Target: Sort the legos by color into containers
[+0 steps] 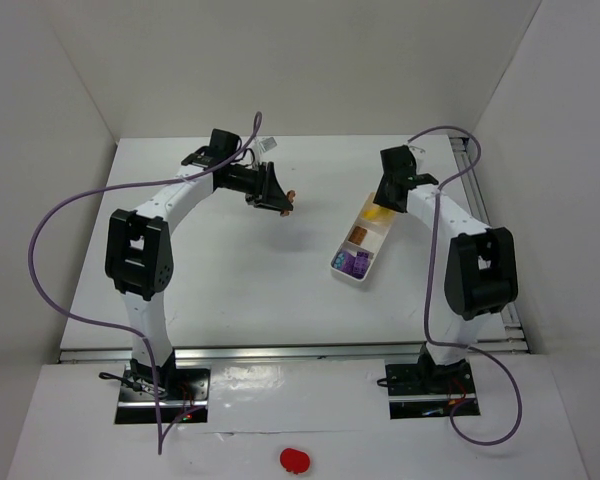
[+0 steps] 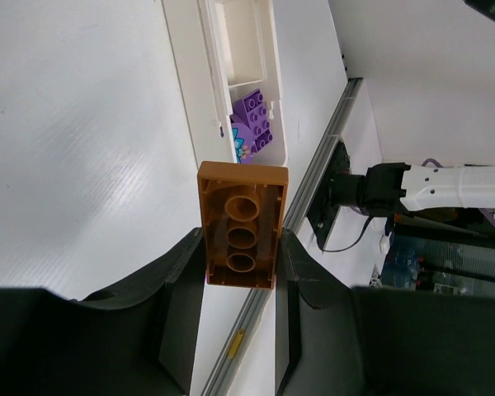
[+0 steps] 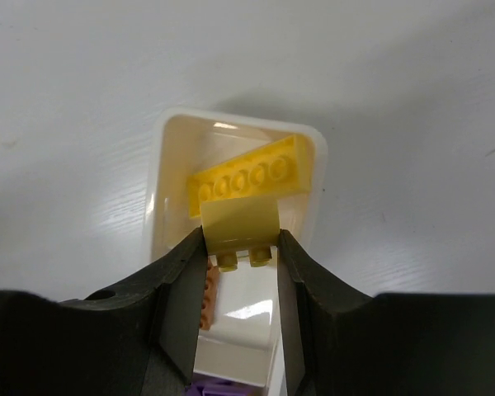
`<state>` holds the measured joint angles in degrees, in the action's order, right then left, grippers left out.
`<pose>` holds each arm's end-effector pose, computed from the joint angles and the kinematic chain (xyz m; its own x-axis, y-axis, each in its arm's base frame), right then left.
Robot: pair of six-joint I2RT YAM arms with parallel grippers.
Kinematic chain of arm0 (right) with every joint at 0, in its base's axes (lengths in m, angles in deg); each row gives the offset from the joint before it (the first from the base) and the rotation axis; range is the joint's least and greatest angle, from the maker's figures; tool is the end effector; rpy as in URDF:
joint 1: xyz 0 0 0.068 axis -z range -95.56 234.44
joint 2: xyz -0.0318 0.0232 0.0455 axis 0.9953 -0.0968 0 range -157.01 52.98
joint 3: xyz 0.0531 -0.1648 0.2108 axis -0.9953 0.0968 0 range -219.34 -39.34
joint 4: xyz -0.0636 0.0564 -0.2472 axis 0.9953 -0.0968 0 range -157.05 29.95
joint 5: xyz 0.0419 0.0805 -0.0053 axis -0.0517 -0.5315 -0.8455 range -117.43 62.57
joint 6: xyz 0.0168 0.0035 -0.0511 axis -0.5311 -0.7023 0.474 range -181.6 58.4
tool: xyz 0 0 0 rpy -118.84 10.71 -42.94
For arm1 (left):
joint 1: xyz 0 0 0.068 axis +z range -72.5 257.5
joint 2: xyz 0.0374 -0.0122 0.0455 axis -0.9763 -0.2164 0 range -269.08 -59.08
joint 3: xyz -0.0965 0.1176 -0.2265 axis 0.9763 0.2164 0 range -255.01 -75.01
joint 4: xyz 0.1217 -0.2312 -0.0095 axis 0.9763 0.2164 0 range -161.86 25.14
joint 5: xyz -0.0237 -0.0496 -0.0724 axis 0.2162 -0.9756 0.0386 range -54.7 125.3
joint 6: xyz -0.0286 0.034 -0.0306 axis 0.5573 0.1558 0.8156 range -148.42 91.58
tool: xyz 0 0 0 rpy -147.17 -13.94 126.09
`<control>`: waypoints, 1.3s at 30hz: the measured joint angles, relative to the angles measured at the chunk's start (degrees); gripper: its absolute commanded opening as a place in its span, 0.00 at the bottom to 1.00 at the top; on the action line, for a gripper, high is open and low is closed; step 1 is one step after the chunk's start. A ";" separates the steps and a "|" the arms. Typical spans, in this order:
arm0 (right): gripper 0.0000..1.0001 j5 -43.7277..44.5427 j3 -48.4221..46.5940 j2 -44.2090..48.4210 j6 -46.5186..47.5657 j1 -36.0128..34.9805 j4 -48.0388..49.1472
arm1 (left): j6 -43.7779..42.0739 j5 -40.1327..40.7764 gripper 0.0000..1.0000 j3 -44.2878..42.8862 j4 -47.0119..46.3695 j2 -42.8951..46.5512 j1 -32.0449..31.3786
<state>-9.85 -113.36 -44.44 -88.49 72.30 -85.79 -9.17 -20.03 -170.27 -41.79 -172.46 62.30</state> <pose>0.3673 0.0680 0.2513 -0.6628 0.2985 -0.6867 0.3279 0.9402 0.0921 0.4161 -0.1434 0.2664 -0.9027 0.0510 -0.4273 0.4032 0.4470 -0.7985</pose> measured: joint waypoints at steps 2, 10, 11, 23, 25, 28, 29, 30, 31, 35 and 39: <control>0.03 0.22 -0.96 -2.19 0.33 0.55 0.07 | 0.00 0.02 0.00 0.00 0.02 0.00 0.00; 0.06 -0.46 -1.07 -4.39 0.81 1.38 0.28 | -0.92 0.02 0.00 0.00 0.42 -0.13 0.00; 0.10 -0.70 -1.07 -4.52 0.79 1.38 0.50 | -1.03 0.02 0.00 0.00 0.42 -0.13 0.00; 0.62 -3.23 -1.09 -5.97 0.15 1.42 1.46 | -1.27 0.00 0.00 0.00 1.68 -0.98 0.00; 0.62 -3.28 -1.09 -5.64 0.13 1.42 1.73 | -1.29 -0.02 0.00 0.00 1.68 -0.98 0.00; 0.61 -3.41 -1.09 -4.31 -0.04 1.42 1.79 | -1.33 0.00 0.00 0.00 1.75 -1.05 -0.11; 0.57 -3.48 -1.07 -3.39 -0.17 1.42 1.84 | -1.36 0.04 0.00 -0.11 1.90 -1.07 -0.20; 0.54 -3.56 -0.90 -2.25 -0.24 1.42 2.03 | -1.42 0.11 0.00 -0.39 2.16 -1.20 -0.35; 0.52 -3.67 -0.48 -0.59 -0.35 1.42 2.56 | -1.57 0.37 0.00 -0.79 2.51 -1.29 -0.63; 0.46 -4.72 1.31 7.30 -0.66 1.42 3.78 | -2.71 2.01 0.00 -3.54 4.28 -1.97 -2.69; 0.47 -4.17 4.46 13.25 -1.16 1.42 4.00 | -2.78 4.22 0.00 -8.76 5.60 -4.09 -6.97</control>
<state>-14.02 -108.90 -31.20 -89.65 73.72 -81.79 -11.95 -15.82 -179.04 -36.20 -176.55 55.33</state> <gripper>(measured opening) 0.463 0.434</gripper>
